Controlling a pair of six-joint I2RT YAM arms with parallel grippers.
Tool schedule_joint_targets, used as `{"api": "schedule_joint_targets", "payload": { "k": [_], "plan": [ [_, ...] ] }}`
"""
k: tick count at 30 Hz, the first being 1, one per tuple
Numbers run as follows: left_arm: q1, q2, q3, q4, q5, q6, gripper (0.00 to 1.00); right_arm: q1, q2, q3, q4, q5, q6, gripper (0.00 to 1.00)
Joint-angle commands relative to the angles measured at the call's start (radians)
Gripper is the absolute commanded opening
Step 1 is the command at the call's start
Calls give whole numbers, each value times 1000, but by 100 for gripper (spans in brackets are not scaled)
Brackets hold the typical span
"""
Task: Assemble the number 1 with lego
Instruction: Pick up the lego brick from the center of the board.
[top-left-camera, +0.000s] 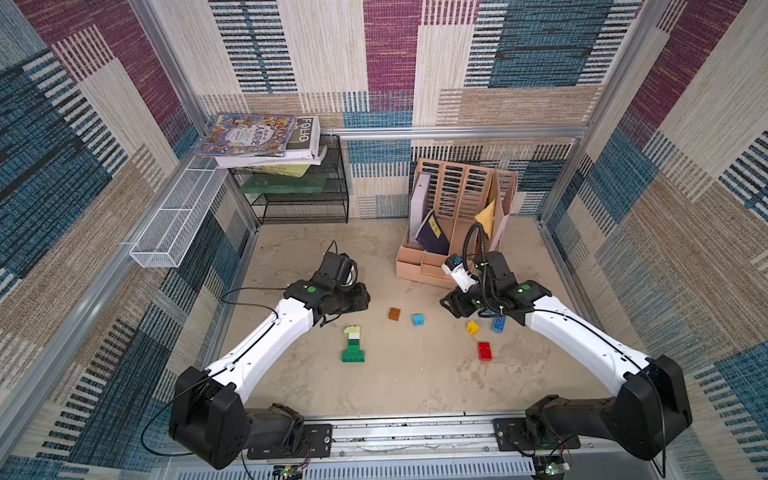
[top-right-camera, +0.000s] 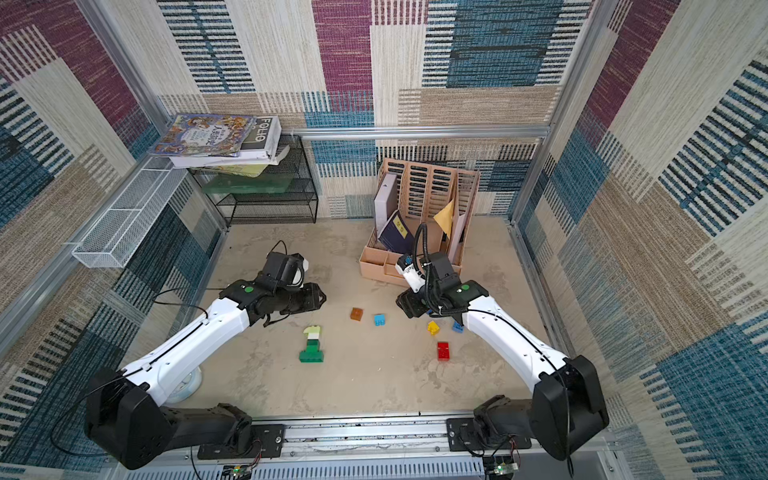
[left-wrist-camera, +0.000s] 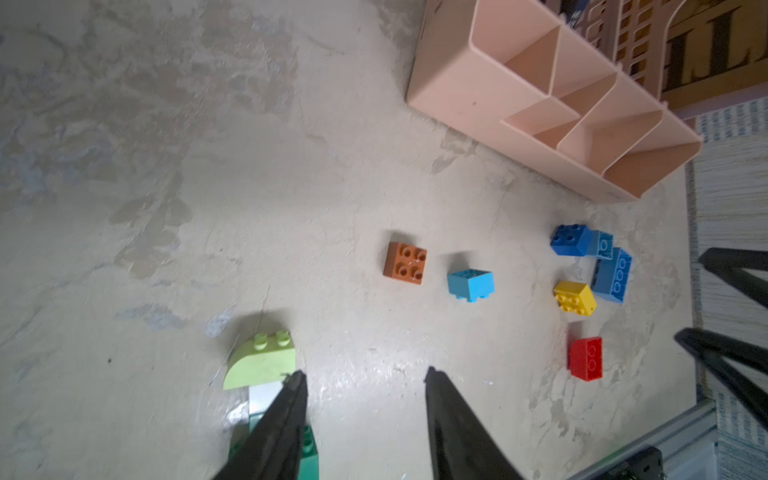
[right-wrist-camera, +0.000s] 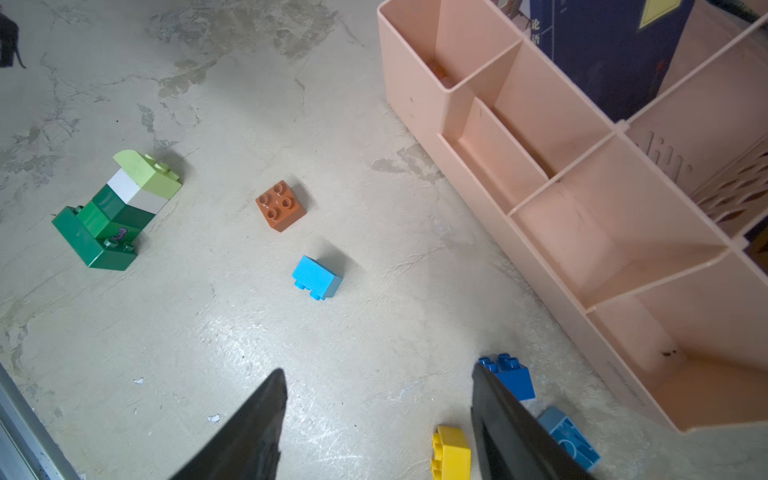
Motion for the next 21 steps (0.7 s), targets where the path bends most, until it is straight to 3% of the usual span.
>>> {"api": "schedule_joint_targets", "payload": {
  "k": [1, 7, 15, 21],
  "plan": [
    [-15, 28, 9, 151, 25, 37, 50, 5, 30, 28, -44, 25, 40, 72],
    [-47, 118, 58, 168, 36, 112, 50, 39, 136, 105, -127, 37, 76, 72],
    [-137, 377, 311, -157, -45, 292, 52, -17, 131, 112, -127, 45, 184, 72],
    [-180, 415, 341, -100, -33, 315, 52, -88, 84, 58, -223, 130, 275, 72]
  ]
}}
